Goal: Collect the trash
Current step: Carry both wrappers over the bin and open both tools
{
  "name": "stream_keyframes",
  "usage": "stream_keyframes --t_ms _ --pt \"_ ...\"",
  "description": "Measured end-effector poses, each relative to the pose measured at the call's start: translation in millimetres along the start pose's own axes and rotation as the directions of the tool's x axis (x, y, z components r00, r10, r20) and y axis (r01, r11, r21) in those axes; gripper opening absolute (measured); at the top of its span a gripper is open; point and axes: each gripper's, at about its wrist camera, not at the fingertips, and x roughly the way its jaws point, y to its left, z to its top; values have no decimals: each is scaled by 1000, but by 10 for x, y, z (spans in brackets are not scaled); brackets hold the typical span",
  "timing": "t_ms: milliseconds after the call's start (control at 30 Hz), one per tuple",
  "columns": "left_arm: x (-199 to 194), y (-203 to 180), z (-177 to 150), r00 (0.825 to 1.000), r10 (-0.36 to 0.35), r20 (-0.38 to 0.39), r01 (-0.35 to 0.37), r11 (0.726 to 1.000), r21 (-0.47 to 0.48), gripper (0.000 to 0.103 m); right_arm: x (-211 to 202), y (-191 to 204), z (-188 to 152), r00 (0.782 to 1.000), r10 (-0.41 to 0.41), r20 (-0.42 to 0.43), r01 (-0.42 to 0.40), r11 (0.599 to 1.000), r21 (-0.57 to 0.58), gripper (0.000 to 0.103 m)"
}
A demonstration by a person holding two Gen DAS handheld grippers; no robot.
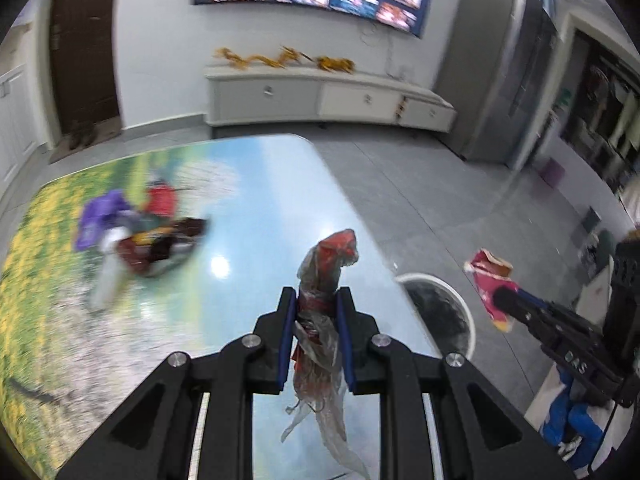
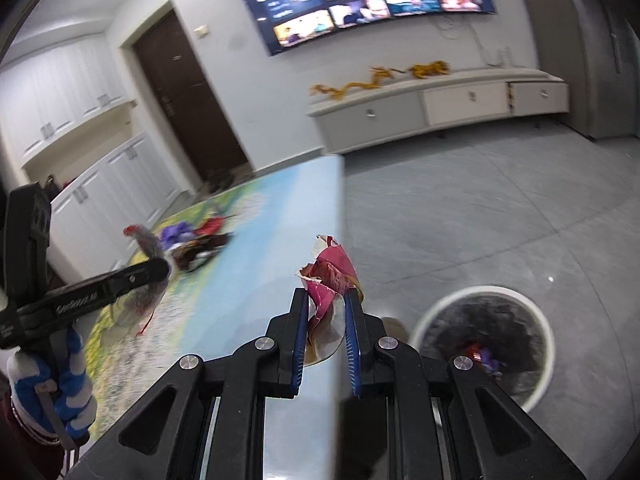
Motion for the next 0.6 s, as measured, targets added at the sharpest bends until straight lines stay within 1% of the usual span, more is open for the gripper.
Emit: stream_keyframes --t_ms 133,233,400,600 --pt "301 -439 81 997 -66 -49 69 994 79 20 80 -423 3 998 -62 -22 63 996 63 18" --pt "585 -806 151 989 -113 -98 126 982 139 20 195 -750 -37 994 -100 -50 106 986 126 18" --pt "1045 -1291 200 973 -148 -176 185 960 212 20 423 -1218 -151 984 -141 -108 161 964 210 20" --pt "1540 -1672 195 948 -171 -268 238 940 244 20 659 -1604 -284 972 -171 -162 209 942 262 21"
